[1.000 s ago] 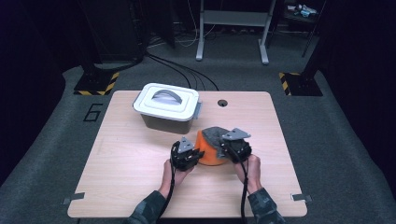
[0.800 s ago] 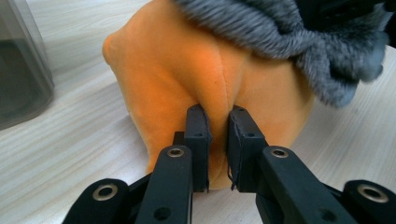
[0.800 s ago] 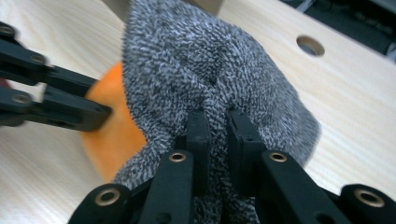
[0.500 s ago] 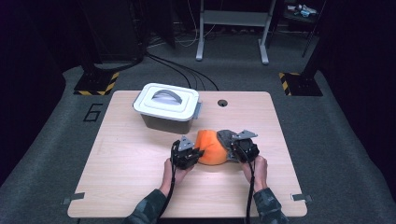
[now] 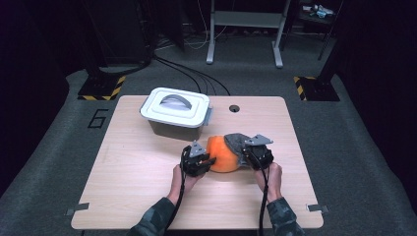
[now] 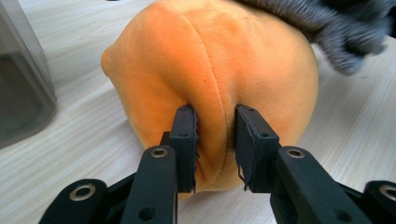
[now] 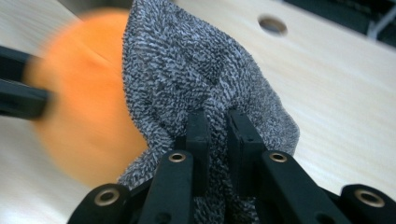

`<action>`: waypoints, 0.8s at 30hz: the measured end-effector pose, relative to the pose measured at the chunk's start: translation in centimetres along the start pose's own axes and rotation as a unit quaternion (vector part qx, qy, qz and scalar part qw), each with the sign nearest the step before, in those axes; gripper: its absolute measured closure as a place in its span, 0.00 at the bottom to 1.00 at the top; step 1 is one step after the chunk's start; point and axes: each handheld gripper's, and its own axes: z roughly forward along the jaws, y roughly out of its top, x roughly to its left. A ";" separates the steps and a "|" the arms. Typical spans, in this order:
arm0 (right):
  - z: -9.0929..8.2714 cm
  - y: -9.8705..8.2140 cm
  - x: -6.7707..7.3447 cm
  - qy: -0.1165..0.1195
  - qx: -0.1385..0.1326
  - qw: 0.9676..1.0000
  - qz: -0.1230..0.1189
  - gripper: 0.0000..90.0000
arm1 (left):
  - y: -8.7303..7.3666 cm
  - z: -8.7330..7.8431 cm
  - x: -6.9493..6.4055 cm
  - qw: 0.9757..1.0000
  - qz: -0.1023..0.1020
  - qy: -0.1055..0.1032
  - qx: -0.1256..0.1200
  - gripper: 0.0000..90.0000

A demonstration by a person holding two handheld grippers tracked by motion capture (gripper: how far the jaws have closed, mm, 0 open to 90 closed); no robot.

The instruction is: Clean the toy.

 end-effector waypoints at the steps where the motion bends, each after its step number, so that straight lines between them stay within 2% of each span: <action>1: -0.3 0.4 0.6 0.001 -0.011 1.000 -0.009 0.89 | 0.0 0.0 0.0 1.000 0.001 0.000 0.000 0.77; 5: -0.2 1.6 2.9 0.018 -0.011 0.999 -0.045 0.89 | 0.0 0.0 0.0 1.000 -0.001 0.002 0.001 0.77; 7: 0.7 1.6 3.4 0.008 0.006 0.998 -0.054 0.89 | 0.0 -0.1 0.2 1.000 -0.004 0.001 0.001 0.73; 9: 1.3 1.4 3.1 0.010 0.013 0.999 -0.044 0.89 | 0.0 -0.3 0.3 1.000 -0.001 -0.003 -0.003 0.65; 11: 1.6 1.3 2.5 0.014 0.008 1.000 -0.026 0.89 | 0.0 -0.6 0.2 1.000 0.012 -0.004 -0.003 0.57; 13: 1.6 1.2 2.3 0.012 0.011 1.000 -0.026 0.89 | -0.1 -0.7 0.0 1.000 0.028 -0.003 0.006 0.47; 14: 1.7 1.1 2.2 0.013 0.012 1.000 -0.026 0.89 | -0.2 -0.6 0.0 0.999 0.034 0.004 0.008 0.45; 16: 1.7 1.1 2.1 0.011 0.013 1.000 -0.024 0.89 | -0.3 -0.4 0.0 0.999 0.042 0.001 0.020 0.41; 19: 1.9 1.0 1.8 0.015 0.012 1.000 -0.020 0.89 | -0.4 0.1 -0.2 0.998 0.052 0.008 0.021 0.47; 22: 2.1 1.0 1.7 0.012 0.010 1.000 -0.016 0.89 | -0.4 0.3 -0.3 0.998 0.056 0.009 0.018 0.66; 24: 2.1 1.0 1.7 0.011 0.009 1.000 -0.016 0.89 | -0.4 0.3 -0.4 0.999 0.050 0.011 0.018 0.74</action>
